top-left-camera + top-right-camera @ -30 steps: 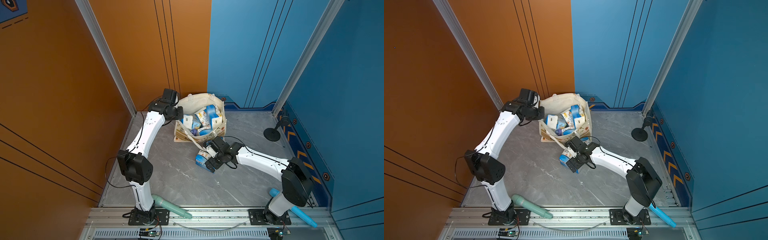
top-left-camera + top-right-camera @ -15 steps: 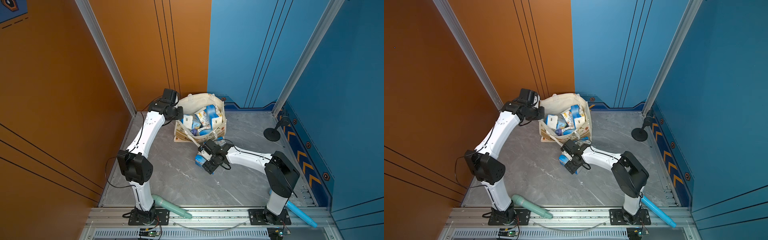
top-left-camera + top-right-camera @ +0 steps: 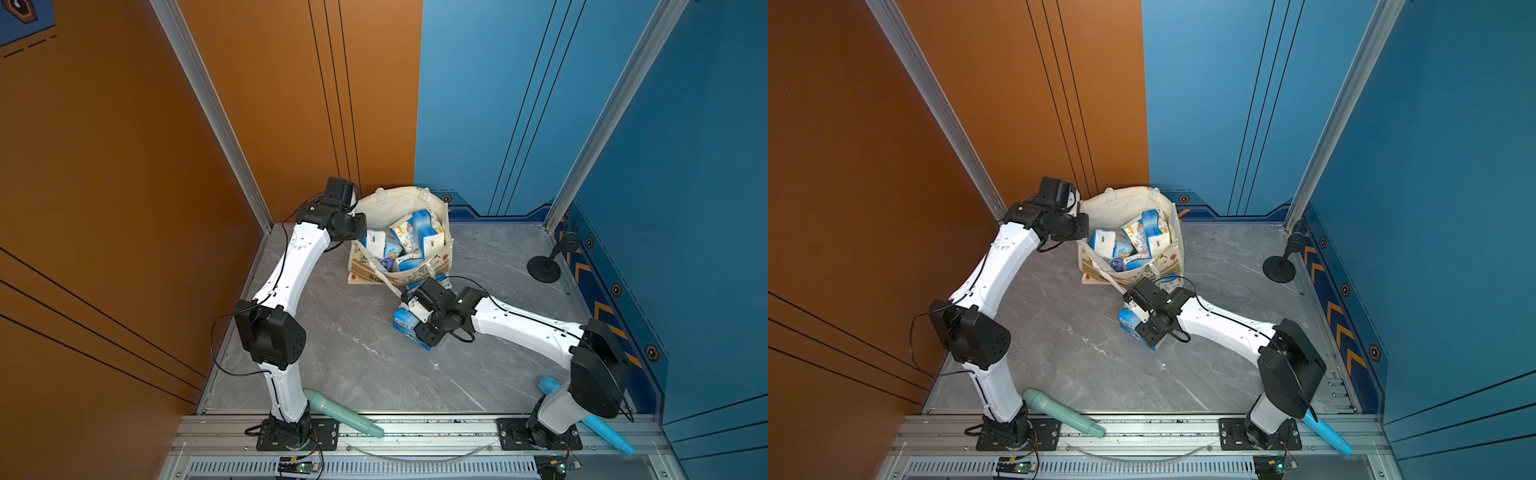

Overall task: Put tissues into the canvas bag
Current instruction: Pick up the pack of facial tissues from the center of the board, then place the pack of facial tissues in the canvas bag.

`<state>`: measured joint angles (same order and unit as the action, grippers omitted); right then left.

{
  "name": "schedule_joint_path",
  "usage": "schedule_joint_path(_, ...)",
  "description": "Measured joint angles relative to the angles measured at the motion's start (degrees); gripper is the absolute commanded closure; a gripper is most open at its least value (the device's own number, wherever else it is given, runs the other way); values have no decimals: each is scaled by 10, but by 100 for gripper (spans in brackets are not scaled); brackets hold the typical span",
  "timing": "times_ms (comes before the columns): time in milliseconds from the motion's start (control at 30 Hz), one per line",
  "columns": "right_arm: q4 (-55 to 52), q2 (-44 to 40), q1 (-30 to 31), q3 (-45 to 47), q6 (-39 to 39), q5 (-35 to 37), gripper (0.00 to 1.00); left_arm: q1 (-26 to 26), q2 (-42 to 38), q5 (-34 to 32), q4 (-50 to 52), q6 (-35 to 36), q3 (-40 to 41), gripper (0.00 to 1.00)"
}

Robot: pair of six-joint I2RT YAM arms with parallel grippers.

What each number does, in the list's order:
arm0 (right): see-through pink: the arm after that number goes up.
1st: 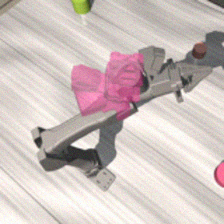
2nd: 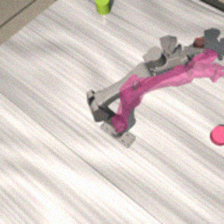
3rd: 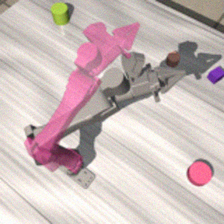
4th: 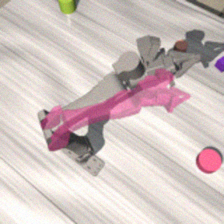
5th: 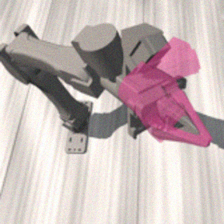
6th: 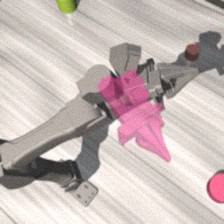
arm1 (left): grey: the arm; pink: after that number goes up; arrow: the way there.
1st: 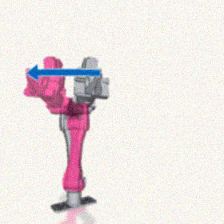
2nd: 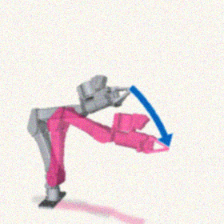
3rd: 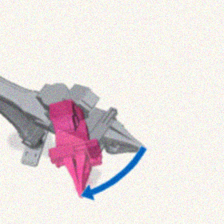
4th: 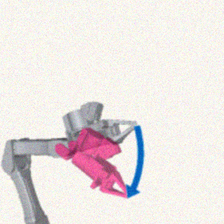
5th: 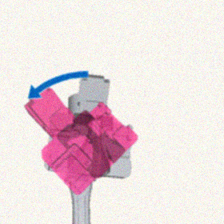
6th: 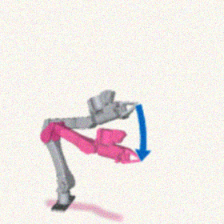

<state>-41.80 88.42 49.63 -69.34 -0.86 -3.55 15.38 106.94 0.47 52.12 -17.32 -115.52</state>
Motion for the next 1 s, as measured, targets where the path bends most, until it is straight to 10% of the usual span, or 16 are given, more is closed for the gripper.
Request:
schedule_joint_path(500,36,-239,-68,-117,-34,-94,54,0,0,0,0,0,0,100)
schedule_joint_path(1000,162,197,-56,-426,-122,25,60,-2,0,-6,3,-2,0,100)
